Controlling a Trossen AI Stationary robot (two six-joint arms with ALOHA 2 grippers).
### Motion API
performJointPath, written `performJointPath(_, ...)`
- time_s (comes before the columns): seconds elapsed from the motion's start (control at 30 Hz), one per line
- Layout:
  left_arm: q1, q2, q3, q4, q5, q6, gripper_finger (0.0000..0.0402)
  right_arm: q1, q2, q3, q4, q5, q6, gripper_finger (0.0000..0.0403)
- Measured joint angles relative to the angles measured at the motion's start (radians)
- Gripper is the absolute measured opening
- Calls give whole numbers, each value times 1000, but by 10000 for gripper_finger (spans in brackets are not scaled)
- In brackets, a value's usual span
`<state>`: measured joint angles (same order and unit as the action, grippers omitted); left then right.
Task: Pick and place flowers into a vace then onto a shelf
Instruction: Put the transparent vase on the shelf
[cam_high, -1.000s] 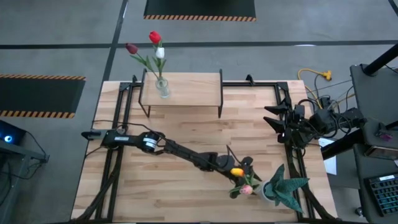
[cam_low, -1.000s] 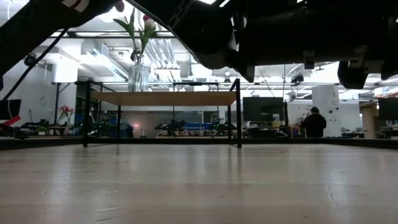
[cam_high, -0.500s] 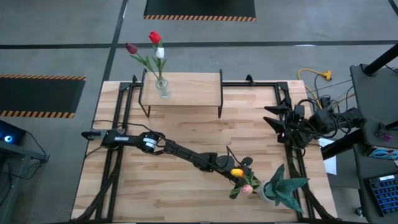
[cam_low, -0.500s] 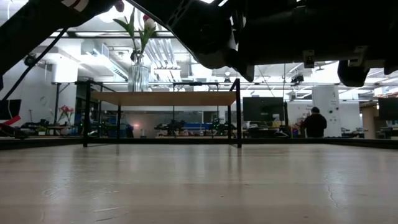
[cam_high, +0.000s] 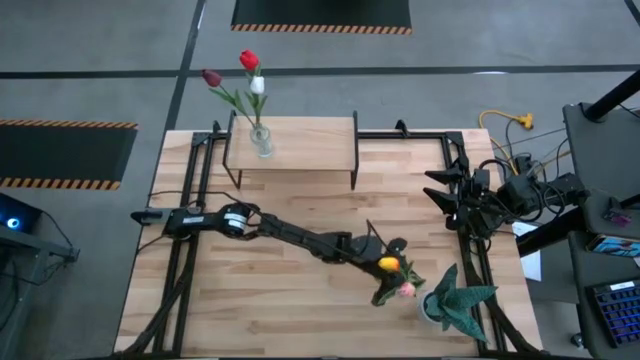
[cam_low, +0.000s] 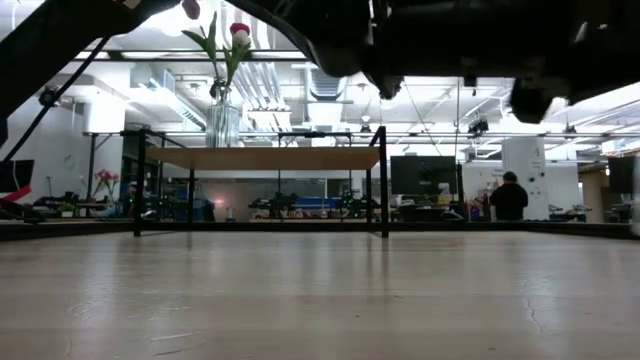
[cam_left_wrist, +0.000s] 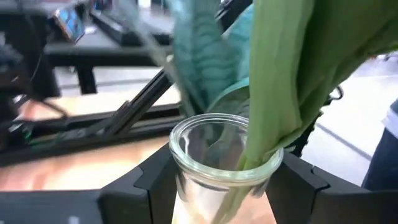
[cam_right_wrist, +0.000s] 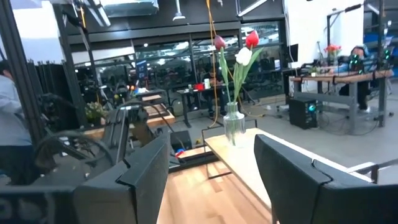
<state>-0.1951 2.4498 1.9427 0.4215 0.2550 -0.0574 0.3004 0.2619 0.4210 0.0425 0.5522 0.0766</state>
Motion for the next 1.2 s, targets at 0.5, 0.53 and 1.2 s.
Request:
performJointPath(0.5,80,-215,-15,-307,16,15,180,0,0,0,0,0,-19,224)
performJointPath(0.53,82,-234,-15,-330,13,14,180,0,0,0,0,0,-18,224)
performJointPath(1.2,195,-539,-26,-569,-327,12,180,0,0,0,-2,0,22,224)
